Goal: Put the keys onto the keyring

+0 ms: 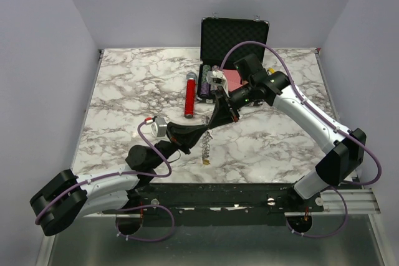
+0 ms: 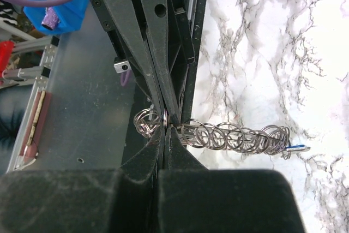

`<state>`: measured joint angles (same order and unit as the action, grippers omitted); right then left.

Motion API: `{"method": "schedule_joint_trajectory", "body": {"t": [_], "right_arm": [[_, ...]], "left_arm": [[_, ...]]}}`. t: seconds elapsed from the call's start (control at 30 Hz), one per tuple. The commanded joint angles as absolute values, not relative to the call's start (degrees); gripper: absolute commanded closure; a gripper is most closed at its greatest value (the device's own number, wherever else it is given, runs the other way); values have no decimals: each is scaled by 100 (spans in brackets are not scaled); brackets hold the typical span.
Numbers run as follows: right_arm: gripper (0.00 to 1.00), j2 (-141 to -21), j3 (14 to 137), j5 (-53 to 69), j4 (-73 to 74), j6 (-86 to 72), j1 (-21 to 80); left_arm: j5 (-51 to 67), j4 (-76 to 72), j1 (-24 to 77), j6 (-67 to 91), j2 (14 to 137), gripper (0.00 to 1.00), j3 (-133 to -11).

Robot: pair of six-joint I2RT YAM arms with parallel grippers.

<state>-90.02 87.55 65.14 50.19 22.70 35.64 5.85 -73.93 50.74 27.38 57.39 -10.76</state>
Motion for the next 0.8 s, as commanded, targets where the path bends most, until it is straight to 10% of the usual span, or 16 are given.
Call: {"method": "schedule_joint_trajectory", "body": {"t": [0.0,0.13,0.3,0.77], "right_arm": [[100,-9070,9035,6250,5642,2899,3621],[100,-9009,9018,6004,5914,3260,3621],[100,-9017,9123,5626,6345,3743,3621],[99,-9492,10187,4334,8068,5185,4016]], "left_arm": [[808,-8220,5089,2646,5450,91,-993],[1133,-7122,5089,2505,4888,54,-958],[1301,-5155,5080,2137,3834,32,-1063],[1934,-1827,5062,774,3972,21,-2610]]}}
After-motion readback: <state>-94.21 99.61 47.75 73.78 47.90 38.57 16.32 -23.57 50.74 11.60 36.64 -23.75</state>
